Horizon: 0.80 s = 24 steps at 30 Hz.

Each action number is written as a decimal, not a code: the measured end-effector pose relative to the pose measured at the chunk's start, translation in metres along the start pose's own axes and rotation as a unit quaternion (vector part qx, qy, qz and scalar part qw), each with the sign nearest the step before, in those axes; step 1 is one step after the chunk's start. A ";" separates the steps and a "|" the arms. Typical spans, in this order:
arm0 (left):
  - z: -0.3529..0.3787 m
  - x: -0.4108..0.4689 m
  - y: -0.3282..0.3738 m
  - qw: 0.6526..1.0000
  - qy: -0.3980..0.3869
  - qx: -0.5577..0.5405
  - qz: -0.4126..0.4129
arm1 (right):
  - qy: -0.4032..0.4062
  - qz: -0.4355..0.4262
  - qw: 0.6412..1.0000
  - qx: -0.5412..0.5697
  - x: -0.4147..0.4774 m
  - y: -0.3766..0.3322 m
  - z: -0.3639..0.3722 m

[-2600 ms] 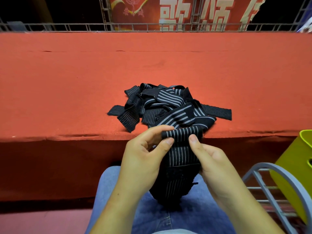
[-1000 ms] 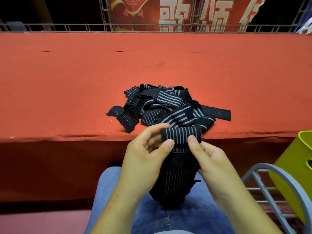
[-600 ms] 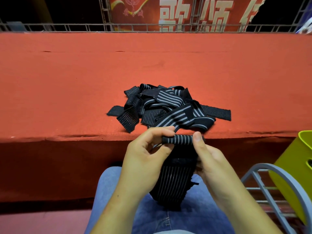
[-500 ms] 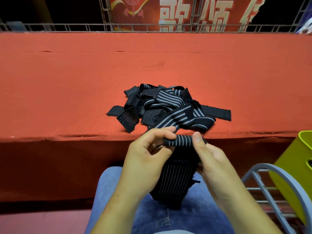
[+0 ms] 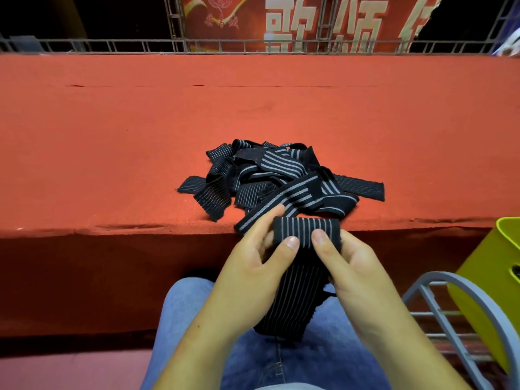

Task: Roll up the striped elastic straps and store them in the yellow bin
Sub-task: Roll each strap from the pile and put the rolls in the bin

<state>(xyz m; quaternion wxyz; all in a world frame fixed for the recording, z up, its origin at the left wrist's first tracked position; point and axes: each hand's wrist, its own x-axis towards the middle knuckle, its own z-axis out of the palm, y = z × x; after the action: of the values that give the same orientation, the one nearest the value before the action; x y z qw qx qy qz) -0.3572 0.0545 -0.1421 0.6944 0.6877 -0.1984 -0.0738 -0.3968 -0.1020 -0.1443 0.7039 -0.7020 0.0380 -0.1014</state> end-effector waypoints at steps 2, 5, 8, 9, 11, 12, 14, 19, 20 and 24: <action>0.000 0.001 -0.001 1.000 -0.004 0.001 0.003 | 0.002 -0.008 1.000 -0.010 0.001 0.001 0.001; -0.001 0.002 -0.003 1.000 -0.010 0.002 0.012 | -0.001 -0.016 1.000 -0.020 0.002 0.004 0.001; -0.002 0.003 -0.005 1.000 -0.016 -0.009 0.021 | -0.003 -0.025 0.999 -0.023 0.002 0.005 0.000; -0.002 0.003 -0.006 0.999 -0.018 -0.014 0.022 | -0.003 -0.029 0.999 -0.024 0.002 0.005 0.000; -0.002 0.003 -0.005 0.999 -0.018 -0.022 0.023 | -0.002 -0.033 0.999 -0.026 0.002 0.004 0.000; -0.002 0.003 -0.005 0.999 -0.016 -0.024 0.021 | -0.001 -0.034 0.999 -0.027 0.002 0.003 -0.001; -0.002 0.003 -0.006 0.999 -0.008 -0.024 0.022 | 0.001 -0.034 0.999 -0.028 0.002 0.003 -0.001; -0.003 0.004 -0.004 0.999 0.022 -0.009 0.044 | 0.003 -0.012 1.000 -0.006 0.001 0.002 0.000; -0.003 0.004 -0.003 0.999 0.025 -0.008 0.047 | -0.001 -0.003 1.000 0.004 0.001 0.001 0.000; -0.002 0.004 -0.004 0.998 0.042 -0.018 0.046 | -0.007 0.020 0.999 0.025 0.002 0.002 0.000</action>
<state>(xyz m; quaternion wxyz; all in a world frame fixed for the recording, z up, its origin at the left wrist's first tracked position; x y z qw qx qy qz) -0.3520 0.0551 -0.1453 0.7168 0.6681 -0.1989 -0.0163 -0.3949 -0.1019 -0.1457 0.7231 -0.6842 0.0452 -0.0833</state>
